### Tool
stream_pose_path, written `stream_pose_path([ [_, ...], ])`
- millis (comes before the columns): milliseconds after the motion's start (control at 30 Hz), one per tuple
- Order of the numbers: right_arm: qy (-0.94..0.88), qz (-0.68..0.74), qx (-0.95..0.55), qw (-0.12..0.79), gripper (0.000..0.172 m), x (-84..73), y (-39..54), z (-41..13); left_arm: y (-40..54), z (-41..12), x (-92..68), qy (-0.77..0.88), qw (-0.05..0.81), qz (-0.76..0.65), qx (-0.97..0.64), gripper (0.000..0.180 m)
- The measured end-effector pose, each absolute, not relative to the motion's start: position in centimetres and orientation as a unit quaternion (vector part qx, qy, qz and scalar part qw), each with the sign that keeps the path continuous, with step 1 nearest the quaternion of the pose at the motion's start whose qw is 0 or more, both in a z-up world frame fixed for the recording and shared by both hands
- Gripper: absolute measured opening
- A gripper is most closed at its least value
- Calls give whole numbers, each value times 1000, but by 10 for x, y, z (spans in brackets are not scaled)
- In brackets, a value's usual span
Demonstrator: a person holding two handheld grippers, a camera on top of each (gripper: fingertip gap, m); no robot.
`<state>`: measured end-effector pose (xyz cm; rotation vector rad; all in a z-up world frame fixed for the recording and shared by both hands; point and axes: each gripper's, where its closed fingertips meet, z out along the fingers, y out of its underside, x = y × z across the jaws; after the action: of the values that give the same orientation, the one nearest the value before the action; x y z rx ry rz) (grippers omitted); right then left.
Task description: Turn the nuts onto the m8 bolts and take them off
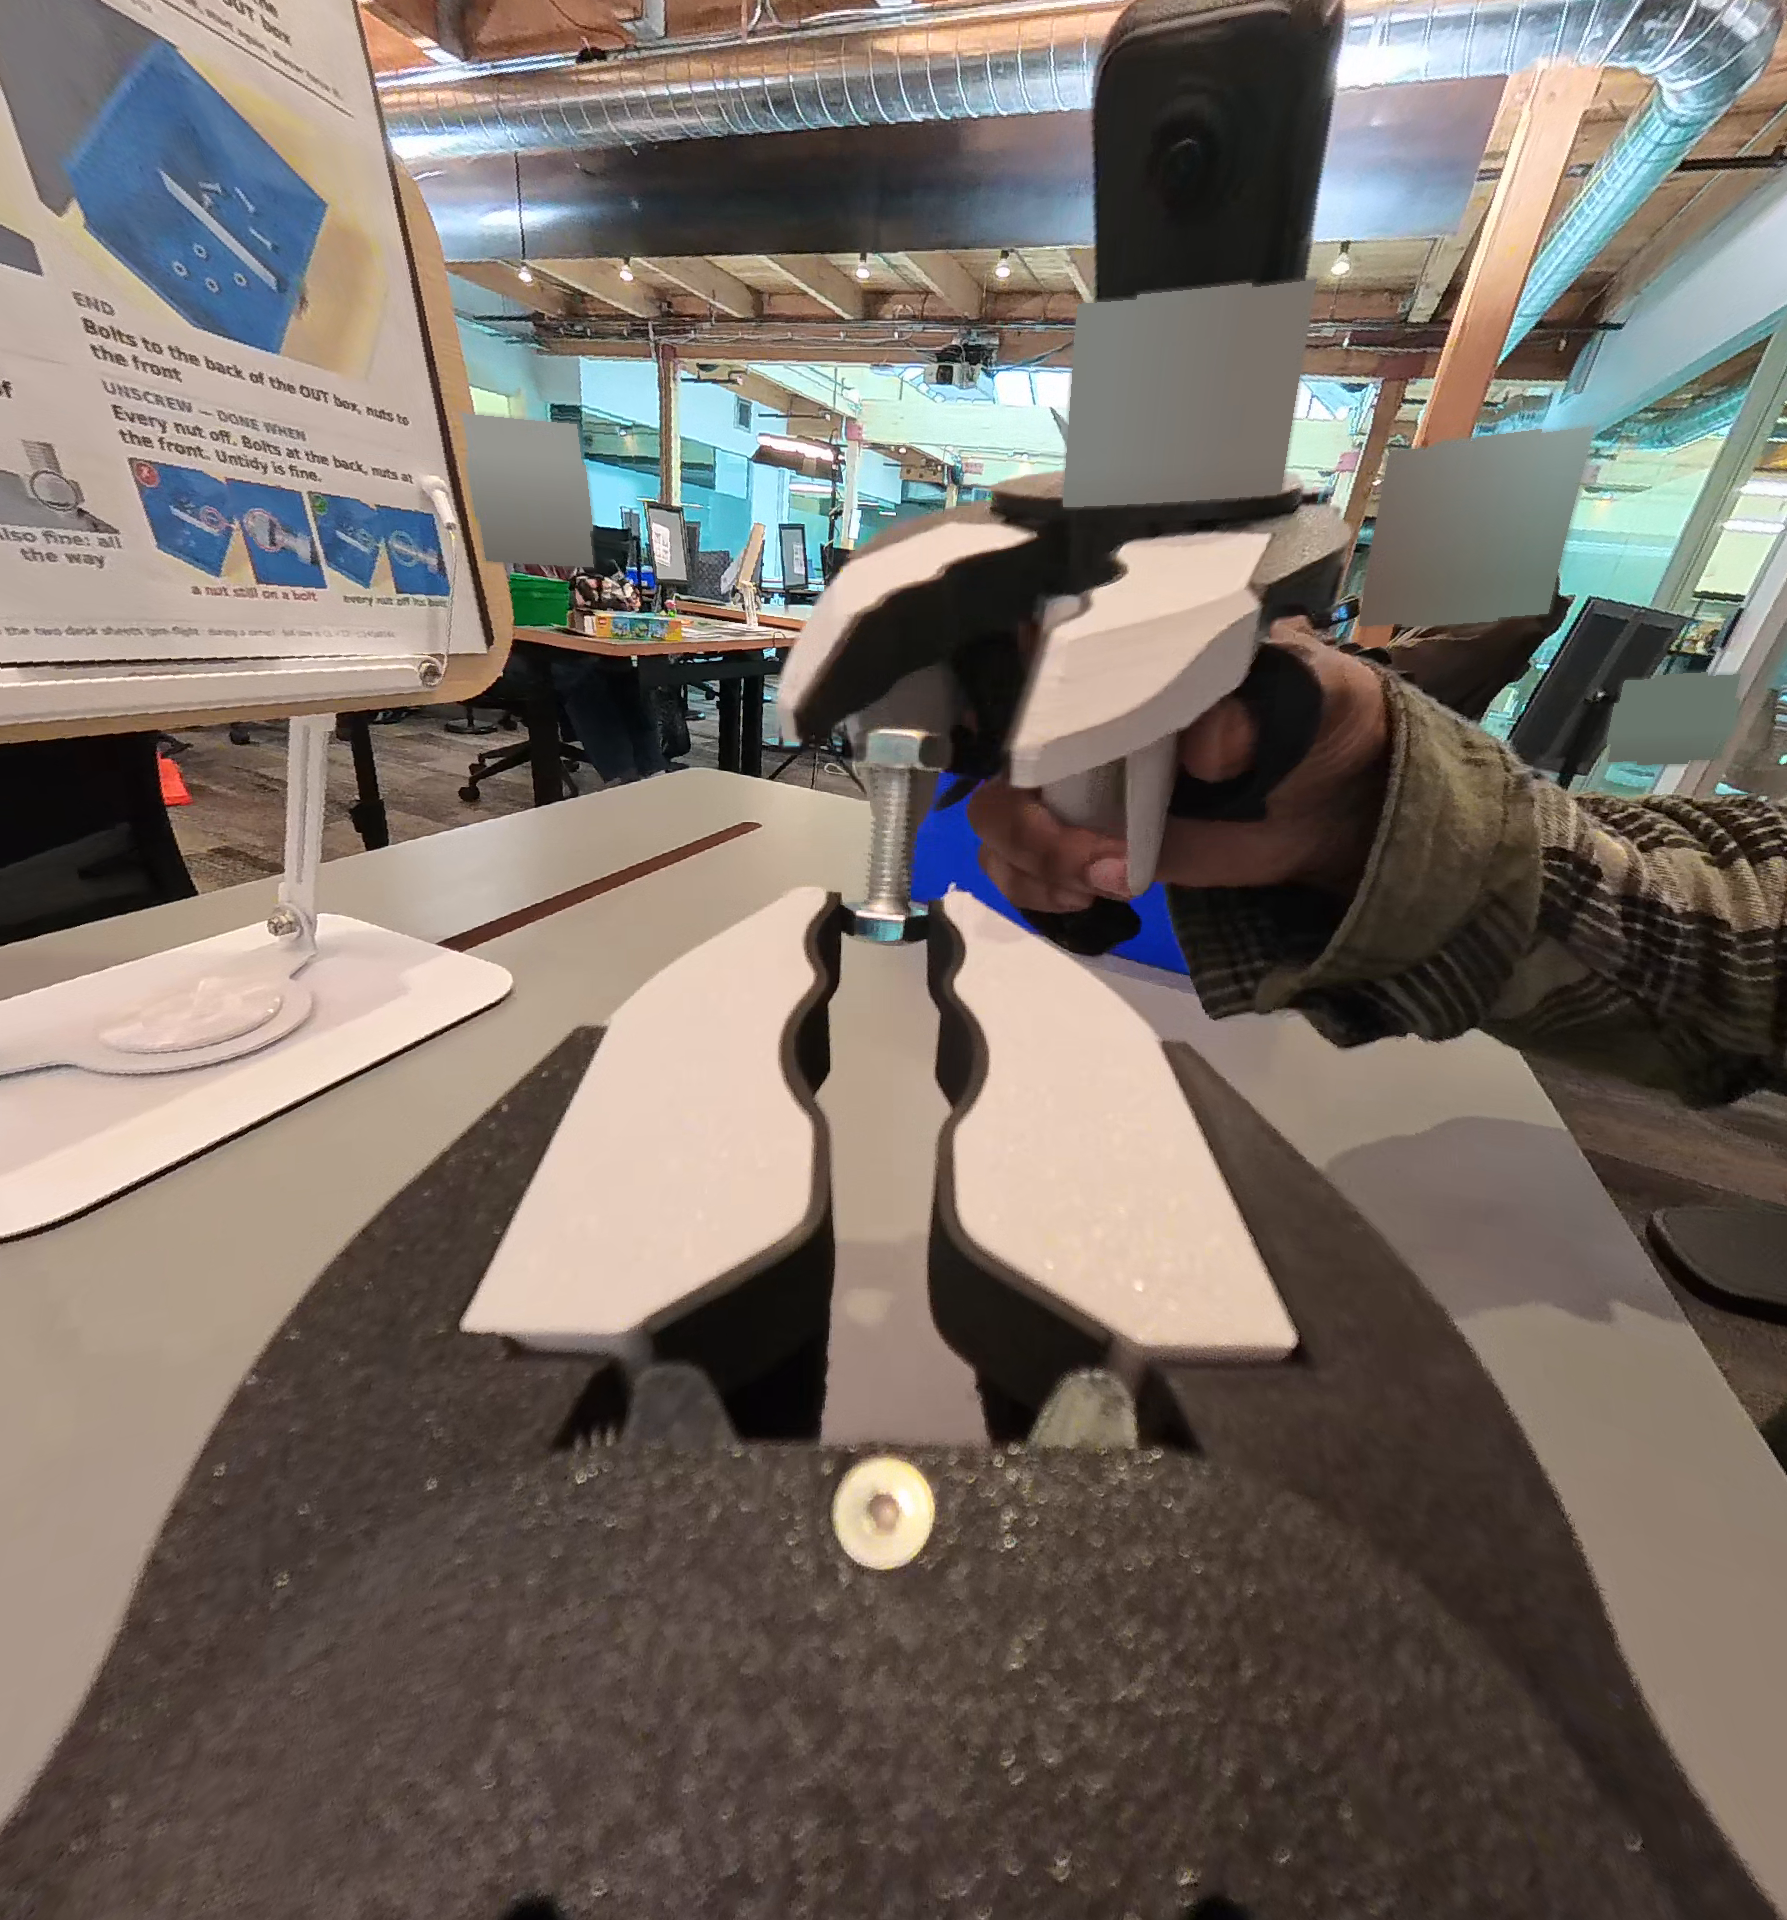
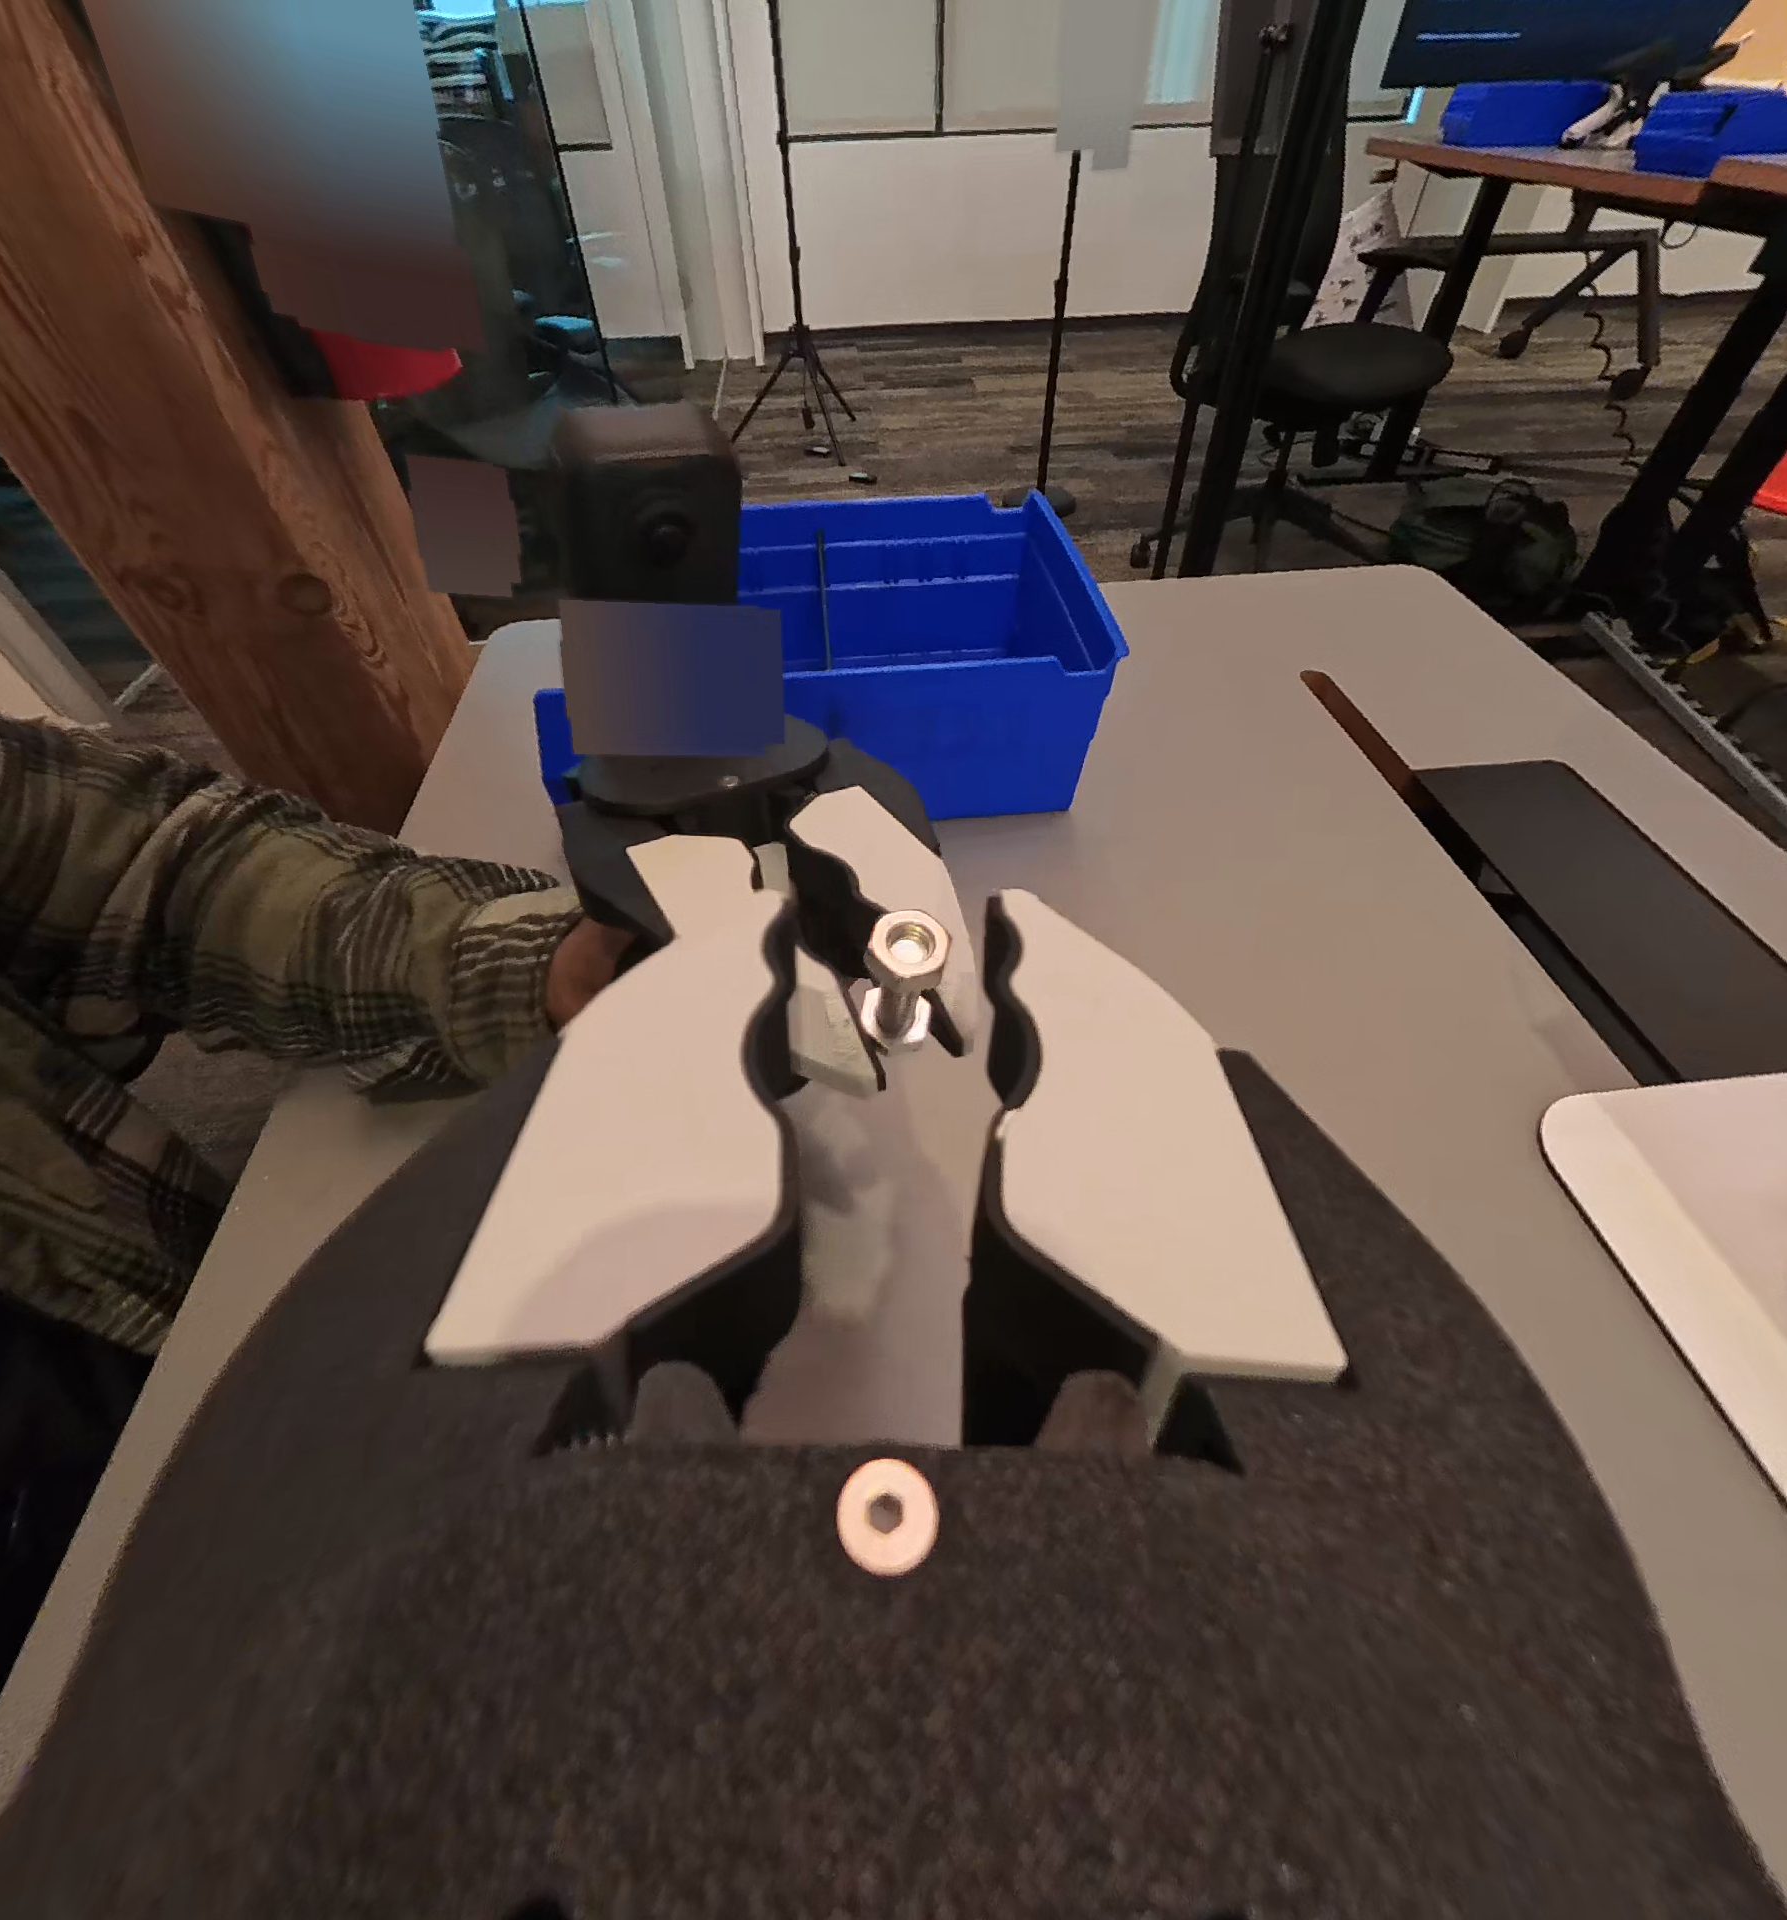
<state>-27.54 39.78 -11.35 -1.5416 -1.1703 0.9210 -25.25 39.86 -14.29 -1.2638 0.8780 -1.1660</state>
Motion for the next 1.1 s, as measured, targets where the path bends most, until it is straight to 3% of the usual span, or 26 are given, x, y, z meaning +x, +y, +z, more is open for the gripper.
stream_pose_path([
  [67, -507, 374, -610, 481, 45, -273, 395, -108, 396, -142, -252, 380, 564, -506, -530, 15],
  [367, -701, 378, -500, 341, 45, -251, 365, -102, 374, -140, -241, 426, 524, -552, -490, 15],
  [500, -647, 412, -528, 364, 75, -257, 370, -98, 378, -137, -246, 412, 532, -555, -489, 15],
  [600, -602, 453, -533, 386, 87, -261, 365, -96, 382, -137, -248, 401, 535, -554, -495, 15],
  [1100, -572, 463, -554, 388, 92, -269, 348, -114, 388, -136, -251, 387, 543, -550, -503, 15],
])
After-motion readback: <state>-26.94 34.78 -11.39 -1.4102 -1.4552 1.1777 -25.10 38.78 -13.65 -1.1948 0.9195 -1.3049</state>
